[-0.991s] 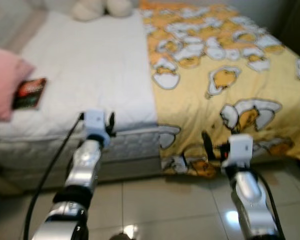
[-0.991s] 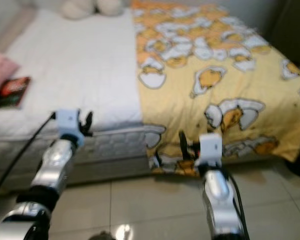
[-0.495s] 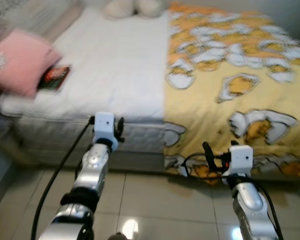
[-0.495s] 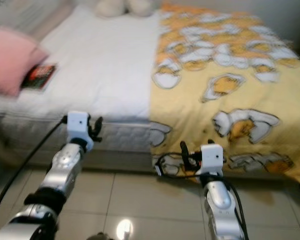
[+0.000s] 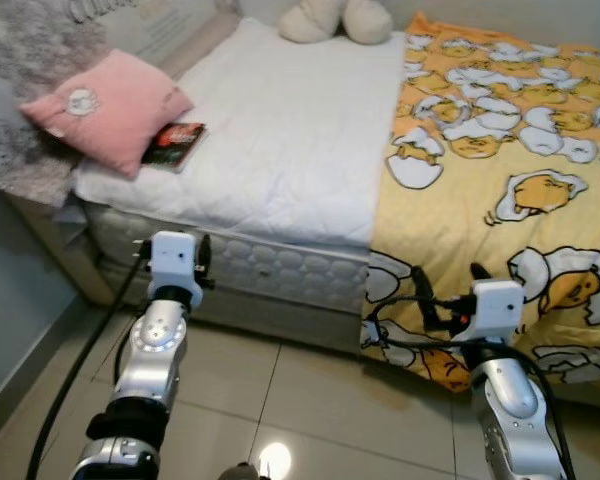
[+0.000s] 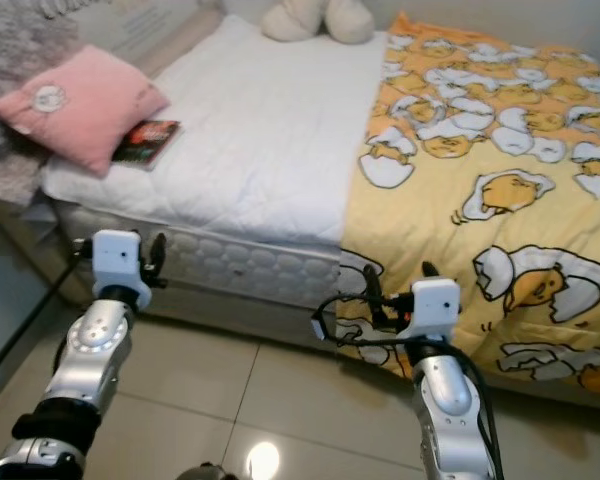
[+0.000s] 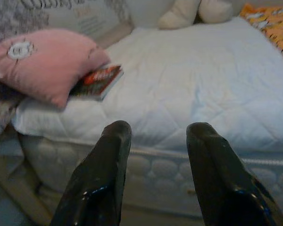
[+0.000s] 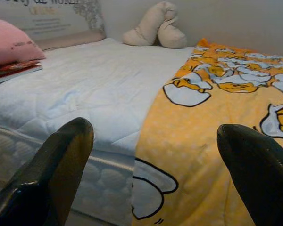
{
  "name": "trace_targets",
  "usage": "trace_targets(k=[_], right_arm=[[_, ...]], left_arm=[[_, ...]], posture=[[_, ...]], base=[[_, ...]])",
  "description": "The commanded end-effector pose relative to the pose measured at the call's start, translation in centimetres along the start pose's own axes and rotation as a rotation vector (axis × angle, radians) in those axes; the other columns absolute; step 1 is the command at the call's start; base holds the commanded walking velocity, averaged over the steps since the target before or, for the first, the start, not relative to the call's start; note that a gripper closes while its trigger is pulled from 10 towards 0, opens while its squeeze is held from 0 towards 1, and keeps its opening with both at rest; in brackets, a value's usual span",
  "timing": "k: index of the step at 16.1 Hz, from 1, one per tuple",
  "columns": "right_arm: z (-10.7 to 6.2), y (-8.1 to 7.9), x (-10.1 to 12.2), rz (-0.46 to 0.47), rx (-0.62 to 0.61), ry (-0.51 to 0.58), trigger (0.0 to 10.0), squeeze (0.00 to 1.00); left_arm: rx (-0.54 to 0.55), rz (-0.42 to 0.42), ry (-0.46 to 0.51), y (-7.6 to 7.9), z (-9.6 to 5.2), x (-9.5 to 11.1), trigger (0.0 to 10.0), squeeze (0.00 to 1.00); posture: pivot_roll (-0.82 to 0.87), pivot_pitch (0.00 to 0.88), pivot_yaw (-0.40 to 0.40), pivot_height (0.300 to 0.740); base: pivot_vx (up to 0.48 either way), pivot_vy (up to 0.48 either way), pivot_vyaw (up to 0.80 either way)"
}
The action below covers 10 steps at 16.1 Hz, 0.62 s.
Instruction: Clean up the room
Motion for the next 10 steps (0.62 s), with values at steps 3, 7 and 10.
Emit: trace_targets(k=[3,7,10], right_arm=[[0.3,-0.6,-0.5,0.019,0.021,-0.026,10.0,0.00],[1.0,-1.6,-1.1,-0.019,0.072,-0.058,10.0,0.01],[1.1,-1.5,-1.0,-0.016,0.079,-0.056,10.0,0.02]], left_arm=[[-0.009,-0.007,-0.039,0.8,-0.3,-0.4,10.0,0.00],[-0.060,-0.008,-0.028,2.2,-0.1,0.0,10.0,0.00],[-0.032,-0.037,-0.051,1.7,0.1,-0.2,10.0,0.00]], posture=[[0.01,0.000,-0.005,0.740],[0.02,0.000,-0.007,0.740],[0.02,0.000,-0.012,0.740]], base=[[0.000,-0.480,0.50],[0.000,-0.480,0.54],[0.000,-0.415,0.56]])
Point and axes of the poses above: a point about 5 cm out from each wrist's last joint towards the gripper, its own z axis pointing out of the wrist towards the gripper, its own x axis along the axis of the wrist's last joint, y = z × x, the point moved 3 cm from there along z, pointing out of the wrist towards the gripper, and after that the axes turned 3 degrees about z, right-handed, at the moved point
